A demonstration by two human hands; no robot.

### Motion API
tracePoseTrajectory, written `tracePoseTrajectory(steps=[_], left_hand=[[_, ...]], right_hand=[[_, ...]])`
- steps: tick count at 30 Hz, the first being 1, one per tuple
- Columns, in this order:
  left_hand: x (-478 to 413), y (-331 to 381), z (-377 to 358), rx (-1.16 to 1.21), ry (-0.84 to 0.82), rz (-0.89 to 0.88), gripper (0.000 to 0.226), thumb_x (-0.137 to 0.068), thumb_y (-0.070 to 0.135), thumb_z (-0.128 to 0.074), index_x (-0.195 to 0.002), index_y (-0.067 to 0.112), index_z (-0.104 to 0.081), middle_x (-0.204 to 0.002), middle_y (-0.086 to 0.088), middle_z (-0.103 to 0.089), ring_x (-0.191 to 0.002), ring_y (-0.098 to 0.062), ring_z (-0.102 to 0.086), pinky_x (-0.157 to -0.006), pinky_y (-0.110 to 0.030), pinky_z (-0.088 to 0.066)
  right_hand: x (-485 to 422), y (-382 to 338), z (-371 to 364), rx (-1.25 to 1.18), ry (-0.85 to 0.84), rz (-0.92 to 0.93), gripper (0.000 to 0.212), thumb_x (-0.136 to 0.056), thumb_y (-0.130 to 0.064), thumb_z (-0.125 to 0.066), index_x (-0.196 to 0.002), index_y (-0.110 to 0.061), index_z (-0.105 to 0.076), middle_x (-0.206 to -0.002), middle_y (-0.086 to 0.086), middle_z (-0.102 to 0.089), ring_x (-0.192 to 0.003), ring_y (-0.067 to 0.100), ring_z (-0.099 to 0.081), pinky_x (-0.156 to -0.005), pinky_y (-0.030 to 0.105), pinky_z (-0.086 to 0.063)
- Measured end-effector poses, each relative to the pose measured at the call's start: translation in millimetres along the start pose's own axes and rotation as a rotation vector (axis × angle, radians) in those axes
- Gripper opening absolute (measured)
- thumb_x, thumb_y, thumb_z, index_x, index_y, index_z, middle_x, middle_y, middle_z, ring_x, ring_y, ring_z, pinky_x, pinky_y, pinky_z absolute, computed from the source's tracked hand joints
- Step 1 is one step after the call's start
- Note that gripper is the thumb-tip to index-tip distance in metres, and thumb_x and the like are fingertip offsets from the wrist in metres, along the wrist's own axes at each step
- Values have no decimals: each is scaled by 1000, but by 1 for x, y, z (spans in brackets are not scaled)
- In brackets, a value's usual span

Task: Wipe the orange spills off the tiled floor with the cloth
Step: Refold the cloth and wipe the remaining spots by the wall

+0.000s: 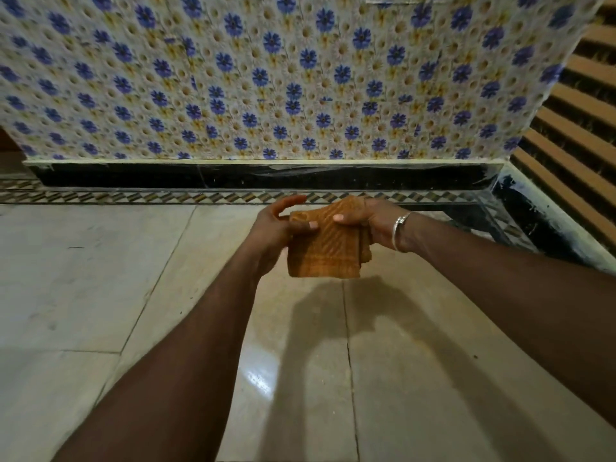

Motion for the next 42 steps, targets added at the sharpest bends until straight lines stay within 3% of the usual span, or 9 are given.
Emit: tracePoseTrajectory(steps=[7,13,21,27,30,32,35,38,42], left_hand=[[-9,39,9,-501,152,-245,59,-82,6,-82,-136,21,-62,-131,-1,-64,-126,-21,-59,-104,-44,-55],[-20,51,15,-695,256,-341,32,-88,33,-79,-116,22,-69,-125,1,-56,-115,-17,-57,-95,-37,-56],[-8,-9,22,-443,167,-92,37,-94,28,-74,-121,20,-51,-116,-10,-65,-101,-26,-69,-82,-43,-63],[-23,-56,33,-470,145,7,39,-91,29,-79,-120,18,-56,-112,-13,-68,-91,-23,-70,-60,-28,-56],[-37,-75,39,-524,178,18,48,-92,33,-77,-132,16,-57,-120,-15,-69,-99,-27,-69,-72,-34,-60],[-50,-86,44,-692,264,-30,59,-98,40,-68,-148,16,-48,-140,-17,-61,-122,-34,-62,-95,-42,-53],[-58,-113,27,-1045,144,-130,65,-107,52,-43,-164,30,-22,-172,-9,-20,-157,-30,-22,-122,-53,-25],[-55,-158,-7,-1297,-114,-207,63,-107,61,-20,-163,44,3,-172,4,18,-159,-24,17,-124,-56,8],[-53,-182,-26,-1409,-50,-305,63,-104,64,-4,-161,45,15,-169,7,26,-155,-23,30,-125,-57,15]], right_hand=[[-14,-35,3,443,261,236,102,-59,-8,-92,-141,-29,-34,-128,7,-57,-115,27,-56,-94,46,-54],[-17,-45,4,820,295,403,20,-79,-29,-81,-95,-21,-71,-93,-1,-65,-86,14,-59,-77,35,-52],[-17,8,-2,508,10,113,31,-89,-24,-72,-114,-7,-62,-107,10,-69,-97,25,-68,-77,38,-59],[-34,56,-9,418,-17,-49,39,-84,-17,-77,-117,-6,-60,-108,16,-69,-91,30,-71,-67,39,-62],[-54,81,-8,308,46,-61,37,-82,-16,-80,-112,-5,-61,-108,20,-70,-92,34,-71,-69,41,-62],[-71,100,-1,295,163,-24,37,-85,-27,-77,-115,-12,-61,-115,17,-69,-100,31,-68,-82,41,-59],[-81,136,5,852,242,52,54,-98,-47,-52,-145,-20,-45,-153,11,-42,-140,28,-38,-112,38,-36],[-86,180,0,1188,204,47,64,-103,-54,-18,-159,-25,-10,-168,4,3,-154,22,7,-124,46,-5],[-84,200,-11,1309,333,125,73,-92,-53,11,-159,-25,3,-167,1,9,-153,18,14,-124,45,6]])
Point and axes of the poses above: each hand's wrist, its own x-axis away from the middle knuckle, its own z-axis out of the back of the hand, y = z × x, the point moved 5 cm from there along -x, towards the middle knuckle
